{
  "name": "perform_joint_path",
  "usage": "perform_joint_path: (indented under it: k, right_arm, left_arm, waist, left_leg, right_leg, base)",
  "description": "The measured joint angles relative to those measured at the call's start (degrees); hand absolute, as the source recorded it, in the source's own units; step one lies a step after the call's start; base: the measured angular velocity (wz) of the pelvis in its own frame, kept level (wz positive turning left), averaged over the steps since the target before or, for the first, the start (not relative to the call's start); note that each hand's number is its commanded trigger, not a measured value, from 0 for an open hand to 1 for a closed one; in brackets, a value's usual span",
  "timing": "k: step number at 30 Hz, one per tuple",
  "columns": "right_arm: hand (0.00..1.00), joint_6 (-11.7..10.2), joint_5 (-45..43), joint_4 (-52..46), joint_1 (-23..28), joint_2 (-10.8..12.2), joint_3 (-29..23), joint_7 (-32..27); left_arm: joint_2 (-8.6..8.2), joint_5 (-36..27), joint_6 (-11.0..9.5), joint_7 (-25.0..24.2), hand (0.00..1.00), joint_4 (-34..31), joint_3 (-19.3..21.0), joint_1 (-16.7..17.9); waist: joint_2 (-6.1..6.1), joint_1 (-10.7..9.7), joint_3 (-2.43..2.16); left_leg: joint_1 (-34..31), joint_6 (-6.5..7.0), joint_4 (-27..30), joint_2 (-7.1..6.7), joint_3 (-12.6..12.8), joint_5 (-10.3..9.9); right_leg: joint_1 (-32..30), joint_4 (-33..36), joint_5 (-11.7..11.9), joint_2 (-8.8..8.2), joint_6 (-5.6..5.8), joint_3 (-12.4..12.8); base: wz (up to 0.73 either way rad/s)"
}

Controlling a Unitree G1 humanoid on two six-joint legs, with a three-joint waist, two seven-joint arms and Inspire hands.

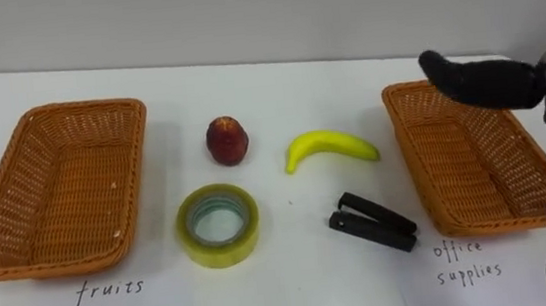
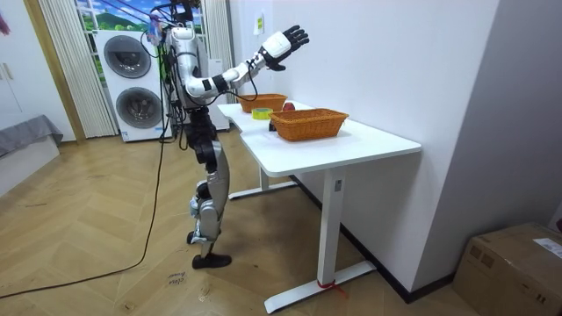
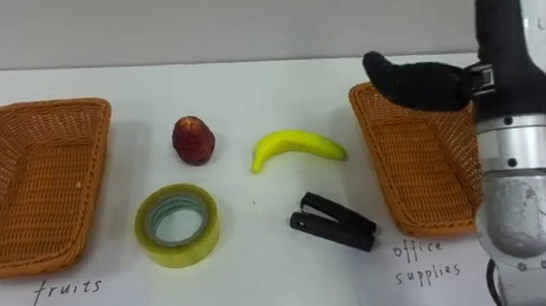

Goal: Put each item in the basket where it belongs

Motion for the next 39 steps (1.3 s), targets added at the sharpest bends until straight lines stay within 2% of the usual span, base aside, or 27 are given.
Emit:
perform_joint_path:
  k: [9,14,16,21,27,31,35,39]
  right_arm:
    - [0.0,0.05,-2.55,1.21,1.48,-0.14,0.27,3.29]
    - [0.0,0.2,-4.4,3.18,1.52,-0.21,1.12,7.02]
    - [0.0,1.22,-4.4,3.39,1.52,-0.21,1.61,8.22]
    - [0.0,1.96,-4.58,3.92,1.53,-0.29,1.95,11.29]
    - [0.0,2.91,-4.88,4.05,1.56,-1.74,2.12,14.86]
    - [0.0,4.69,-5.71,5.82,1.89,-1.83,2.6,17.11]
    - [0.0,6.45,-6.35,6.17,3.59,-1.84,3.47,19.67]
    - [0.0,7.01,-6.35,6.21,4.33,-1.84,3.97,21.6]
  left_arm:
    - [0.13,-0.03,0.0,-2.22,0.0,-0.08,-0.04,-0.06]
    - [0.23,0.01,0.05,-3.21,0.0,-0.09,-0.04,-0.77]
    - [0.23,0.01,0.05,-3.24,0.0,-0.09,-0.04,-0.96]
    - [0.23,0.02,0.05,-3.25,0.0,-0.41,0.05,-0.98]
    - [0.24,0.09,0.06,-3.22,0.0,-0.78,0.15,-0.97]
    - [0.24,0.08,0.5,-3.18,0.0,-0.91,0.11,-0.97]
    - [0.29,0.08,0.96,-3.18,0.0,-1.25,0.1,-0.75]
    - [0.31,0.07,1.17,-3.18,0.0,-1.1,0.1,-0.71]
  waist:
    - [0.04,0.1,0.01]
    - [-0.05,0.08,-0.04]
    - [-0.09,0.07,-0.07]
    - [-0.12,0.25,-0.07]
    - [-0.26,0.44,-0.16]
    - [-0.6,0.42,-0.38]
    - [-0.87,0.51,-0.36]
    - [-1.01,0.51,-0.32]
  left_leg:
    - [-0.13,0.0,0.27,-0.17,-0.04,0.0]
    - [-0.26,0.0,0.29,-0.16,-0.27,0.0]
    - [-0.27,0.0,0.28,-0.15,-0.37,0.0]
    - [-0.28,0.01,0.23,-0.15,-0.41,0.0]
    - [-0.18,0.01,0.14,-0.15,-0.42,0.0]
    - [-0.18,0.0,0.14,-0.14,-0.43,0.0]
    - [-0.13,0.01,0.16,-0.15,-0.43,0.0]
    - [-0.04,0.01,0.19,-0.13,-0.43,0.0]
  right_leg:
    - [0.53,-0.7,0.09,-0.55,0.11,-0.98]
    - [0.57,-0.75,0.09,-0.64,0.11,-1.23]
    - [0.83,-0.74,0.09,-0.63,0.11,-1.29]
    - [0.69,-0.82,0.09,-0.61,0.11,-1.3]
    - [0.44,-0.77,0.09,-0.56,0.11,-1.29]
    - [0.54,-0.67,0.11,-0.53,0.11,-1.3]
    - [0.47,-0.61,0.13,-0.55,0.12,-1.24]
    - [0.43,-0.59,0.14,-0.6,0.11,-1.18]
  base:
    - [0.04]
    - [0.01]
    - [0.0]
    - [0.0]
    - [0.0]
    - [0.0]
    - [0.0]
    - [0.0]
